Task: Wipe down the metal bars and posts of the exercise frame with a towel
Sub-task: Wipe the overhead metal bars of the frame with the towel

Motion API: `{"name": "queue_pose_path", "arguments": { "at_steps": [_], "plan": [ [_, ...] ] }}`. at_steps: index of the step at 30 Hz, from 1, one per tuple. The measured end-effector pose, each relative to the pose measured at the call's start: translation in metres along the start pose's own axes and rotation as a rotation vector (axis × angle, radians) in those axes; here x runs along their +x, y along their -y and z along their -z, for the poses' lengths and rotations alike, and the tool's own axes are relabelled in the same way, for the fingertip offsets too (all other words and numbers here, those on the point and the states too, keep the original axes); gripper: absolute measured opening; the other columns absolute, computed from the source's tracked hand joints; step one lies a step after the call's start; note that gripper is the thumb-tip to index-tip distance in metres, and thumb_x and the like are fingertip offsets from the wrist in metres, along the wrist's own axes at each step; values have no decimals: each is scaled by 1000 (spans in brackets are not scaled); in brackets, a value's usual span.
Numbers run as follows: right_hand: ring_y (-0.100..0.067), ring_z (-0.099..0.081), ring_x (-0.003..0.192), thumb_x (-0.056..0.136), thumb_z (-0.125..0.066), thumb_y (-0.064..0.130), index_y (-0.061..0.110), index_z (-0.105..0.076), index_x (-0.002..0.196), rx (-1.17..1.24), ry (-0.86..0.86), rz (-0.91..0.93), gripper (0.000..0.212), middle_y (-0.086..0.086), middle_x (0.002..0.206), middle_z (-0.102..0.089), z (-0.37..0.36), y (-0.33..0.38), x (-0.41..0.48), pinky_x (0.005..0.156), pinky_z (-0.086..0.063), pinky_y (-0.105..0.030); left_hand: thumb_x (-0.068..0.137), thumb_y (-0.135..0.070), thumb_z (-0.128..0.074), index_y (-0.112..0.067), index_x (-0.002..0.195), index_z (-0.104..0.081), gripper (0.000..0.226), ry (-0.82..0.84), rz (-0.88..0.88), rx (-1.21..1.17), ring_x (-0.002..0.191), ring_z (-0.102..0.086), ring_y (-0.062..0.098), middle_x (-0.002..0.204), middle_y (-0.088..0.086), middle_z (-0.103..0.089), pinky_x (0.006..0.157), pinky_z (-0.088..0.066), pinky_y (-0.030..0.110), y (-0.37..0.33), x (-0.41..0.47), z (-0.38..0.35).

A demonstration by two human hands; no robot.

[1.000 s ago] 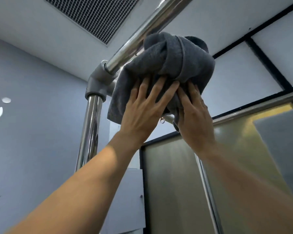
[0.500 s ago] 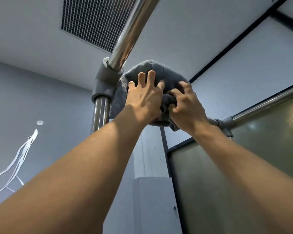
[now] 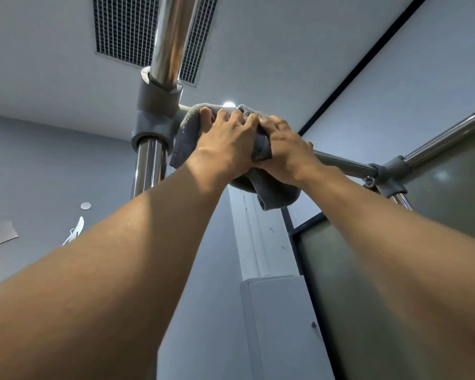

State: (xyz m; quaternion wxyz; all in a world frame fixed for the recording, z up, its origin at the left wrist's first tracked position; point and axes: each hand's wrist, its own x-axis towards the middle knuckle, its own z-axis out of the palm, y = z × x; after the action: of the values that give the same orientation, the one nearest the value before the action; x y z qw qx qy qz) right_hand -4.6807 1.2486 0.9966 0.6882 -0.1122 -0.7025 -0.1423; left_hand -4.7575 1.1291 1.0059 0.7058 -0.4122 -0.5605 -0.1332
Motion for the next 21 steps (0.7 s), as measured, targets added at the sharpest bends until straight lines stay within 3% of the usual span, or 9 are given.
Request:
{"name": "queue_pose_path", "arguments": {
  "at_steps": [3,5,10,14,18,21],
  "plan": [
    [-24,-46,129,83,-68,47,38,-43,141,109,-93,34,63,5,149,-40,3,-16,-7,106,-38,-43,81,-42,-54,-26,136,-49,58,-8,-74,-133,130,-39,29,135,6,-50,105,-29,49,0,5,5],
    [-24,-49,125,85,-68,43,38,-48,137,133,-79,-7,56,4,144,-47,8,-25,-6,104,-41,-41,83,-53,-41,-30,130,-55,54,22,-102,-174,125,-45,27,132,3,-56,102,-29,48,-6,8,6],
    [-23,-50,126,87,-66,36,30,-54,134,126,-153,25,50,3,144,-49,1,-11,-6,106,-39,-40,101,-39,-28,-24,119,-58,38,-85,86,-258,119,-47,32,126,7,-59,100,-26,47,-12,14,-5],
    [-18,-41,136,89,-58,14,22,-58,133,116,-218,50,45,3,151,-43,-3,-28,-31,111,-28,-27,101,-31,-32,-20,119,-53,30,-151,103,-184,124,-42,37,131,10,-52,109,-22,49,-35,0,-22],
    [-27,-50,126,88,-53,14,32,-58,130,33,-171,-47,46,3,139,-55,10,-31,-21,101,-40,-35,97,-26,-36,-22,130,-47,36,-42,84,-160,128,-42,39,135,12,-51,112,-21,51,-50,13,-25],
    [-28,-51,123,88,-51,15,38,-54,133,18,-151,-49,51,2,136,-57,13,-15,-9,100,-41,-37,93,-30,-35,-20,126,-48,37,-64,106,-147,122,-50,38,129,15,-57,105,-27,48,-36,23,-17]
  ]
}}
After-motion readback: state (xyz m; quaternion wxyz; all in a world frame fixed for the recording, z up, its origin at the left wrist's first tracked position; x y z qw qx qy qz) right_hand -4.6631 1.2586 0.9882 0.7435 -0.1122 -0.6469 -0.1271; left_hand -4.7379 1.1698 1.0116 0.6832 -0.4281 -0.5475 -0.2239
